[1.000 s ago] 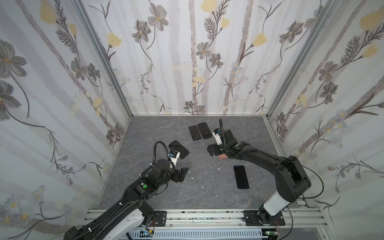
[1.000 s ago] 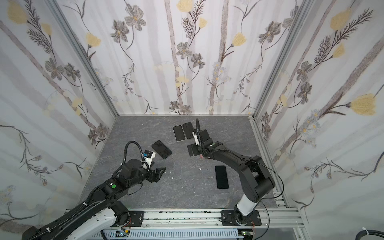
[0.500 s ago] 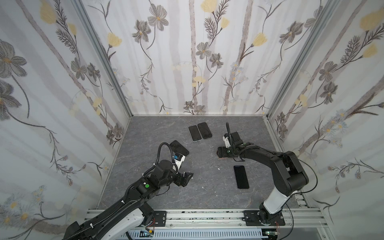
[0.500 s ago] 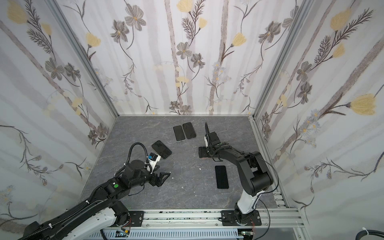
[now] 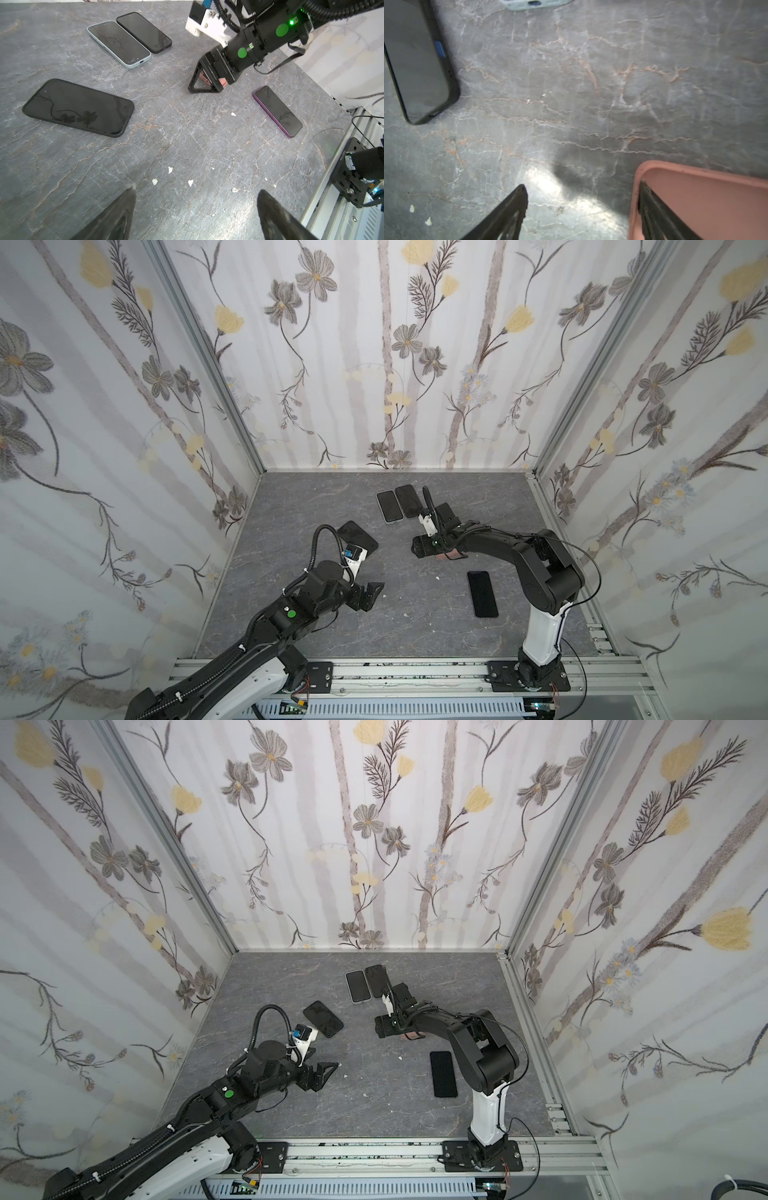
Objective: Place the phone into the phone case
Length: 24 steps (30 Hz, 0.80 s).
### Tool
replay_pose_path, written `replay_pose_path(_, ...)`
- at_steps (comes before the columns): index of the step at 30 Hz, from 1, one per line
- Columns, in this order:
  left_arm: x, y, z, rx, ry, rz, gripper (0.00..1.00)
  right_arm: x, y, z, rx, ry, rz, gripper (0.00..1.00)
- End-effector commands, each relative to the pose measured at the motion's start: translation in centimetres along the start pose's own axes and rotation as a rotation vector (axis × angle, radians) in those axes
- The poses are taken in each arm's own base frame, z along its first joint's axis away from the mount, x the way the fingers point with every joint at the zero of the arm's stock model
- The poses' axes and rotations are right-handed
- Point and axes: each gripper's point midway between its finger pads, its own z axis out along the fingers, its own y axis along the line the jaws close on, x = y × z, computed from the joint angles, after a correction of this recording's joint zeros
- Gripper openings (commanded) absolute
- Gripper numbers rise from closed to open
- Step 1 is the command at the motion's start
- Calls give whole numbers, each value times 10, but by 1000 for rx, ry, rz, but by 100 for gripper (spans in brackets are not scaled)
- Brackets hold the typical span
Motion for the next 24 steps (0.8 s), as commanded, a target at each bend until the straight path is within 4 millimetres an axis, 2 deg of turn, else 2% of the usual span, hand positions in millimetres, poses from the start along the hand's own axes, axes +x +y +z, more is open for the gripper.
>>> replay_pose_path(1,-11,2,-3,-17,-44,7,92,17,-8,-7,49,60,38,83)
replay_pose_path(6,-15,4,-7,-34,-62,8,92,-10,-6,-44,88,-60,42,86)
replay_pose_path(9,-18,5,-9,-43,-77,14,92,-23,5,-78,60,-156,50,87)
replay_pose_path(12,-20,8,-11,-64,-82,2,92,-16,1,-122,73,-269,110,90)
replay_pose_path(15,-24,10,-13,-77,-89,-4,92,19,-30,-158,176,-339,223,97)
replay_pose_path(19,-30,5,-11,-56,-83,-36,91,88,-72,-189,319,-353,362,100)
replay_pose_path(21,-33,-1,-7,-24,-75,-60,90,114,-80,-197,327,-351,437,99)
replay_pose_path(24,-39,-11,1,22,-59,-92,89,134,-79,-196,288,-336,500,100)
